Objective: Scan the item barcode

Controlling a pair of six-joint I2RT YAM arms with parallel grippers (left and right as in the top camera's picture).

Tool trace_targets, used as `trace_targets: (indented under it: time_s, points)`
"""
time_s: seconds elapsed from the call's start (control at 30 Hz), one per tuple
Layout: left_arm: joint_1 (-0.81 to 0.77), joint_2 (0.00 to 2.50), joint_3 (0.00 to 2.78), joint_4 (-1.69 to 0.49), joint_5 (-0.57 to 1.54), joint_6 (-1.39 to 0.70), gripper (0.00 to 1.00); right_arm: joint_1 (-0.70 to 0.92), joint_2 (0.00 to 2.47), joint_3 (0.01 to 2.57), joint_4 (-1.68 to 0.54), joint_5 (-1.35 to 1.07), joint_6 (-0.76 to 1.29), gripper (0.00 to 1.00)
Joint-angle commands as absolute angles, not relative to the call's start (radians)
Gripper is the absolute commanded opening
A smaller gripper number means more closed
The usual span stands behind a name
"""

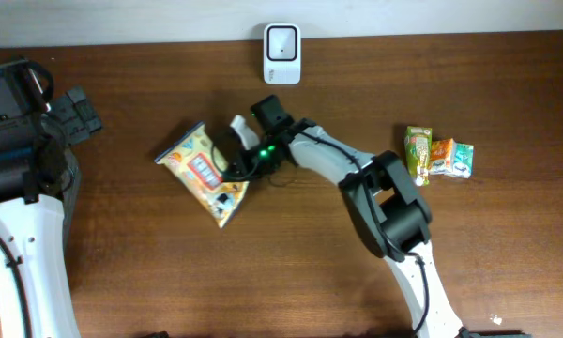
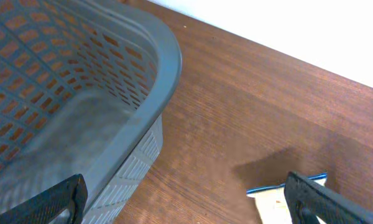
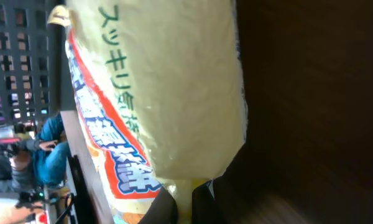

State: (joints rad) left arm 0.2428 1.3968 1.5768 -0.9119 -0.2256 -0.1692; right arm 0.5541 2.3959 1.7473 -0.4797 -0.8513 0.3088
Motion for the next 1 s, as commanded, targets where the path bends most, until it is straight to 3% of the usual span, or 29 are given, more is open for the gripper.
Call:
trace_targets:
  time_s: [0.0,0.1,0.13,0.27,0.37,0.4,0.43,0.47,0.5,0.57,0.63,0.77,0.8,0.83,0.97]
  points:
    - [0.246,1.388,1.587,-0.911,-0.233,-0.164,0.99,0.490,2.203,1.729,-0.617,-0.496,0.212,0.04]
    - [0.246,1.388,1.587,-0.911,-0.233,-0.164,0.99,0.542,2.023,1.729,-0.788,0.025,0.191,0.04]
    - [0.246,1.388,1.587,-0.911,-0.233,-0.164,0.99,0.599,2.015,1.728,-0.868,0.318,0.192,0.04]
    - [0.246,1.388,1.587,-0.911,-0.233,-0.164,0.99,0.744,2.020,1.577,-0.922,0.901,0.297,0.04]
    - [0.246,1.388,1.587,-0.911,-0.233,-0.164,0.99,0.790,2.020,1.408,-0.854,0.865,0.292,0.07]
    - [0.246,1.388,1.587,-0.911,-0.233,-0.164,0.99,0.809,2.020,1.408,-0.847,0.789,0.275,0.15]
    - [0.246,1.388,1.587,-0.911,-0.233,-0.164,0.99,0.833,2.020,1.408,-0.819,0.683,0.206,0.30]
    - [0.246,1.388,1.587,-0.911,-0.233,-0.164,0.99,0.867,2.020,1.408,-0.780,0.551,0.121,0.51]
    - [0.246,1.388,1.587,-0.911,-0.233,-0.164,0.99,0.888,2.020,1.408,-0.757,0.492,0.096,0.61]
    - [0.246,1.388,1.587,-0.911,-0.233,-0.164,0.99,0.907,2.020,1.432,-0.747,0.360,0.097,0.66]
    - [0.246,1.388,1.587,-0.911,-0.233,-0.164,0.99,0.856,2.011,1.518,-0.768,0.145,0.114,0.65]
    - [0.239,1.388,1.587,-0.911,-0.233,-0.164,0.99,0.619,2.000,1.683,-0.858,-0.146,0.250,0.54]
    - [0.239,1.388,1.587,-0.912,-0.233,-0.164,0.99,0.551,2.000,1.683,-0.868,-0.155,0.368,0.45]
    - [0.239,1.388,1.587,-0.912,-0.233,-0.164,0.99,0.490,2.008,1.682,-0.887,-0.159,0.459,0.28]
    - [0.239,1.388,1.587,-0.914,-0.233,-0.164,0.99,0.420,2.078,1.670,-0.828,-0.233,0.474,0.13]
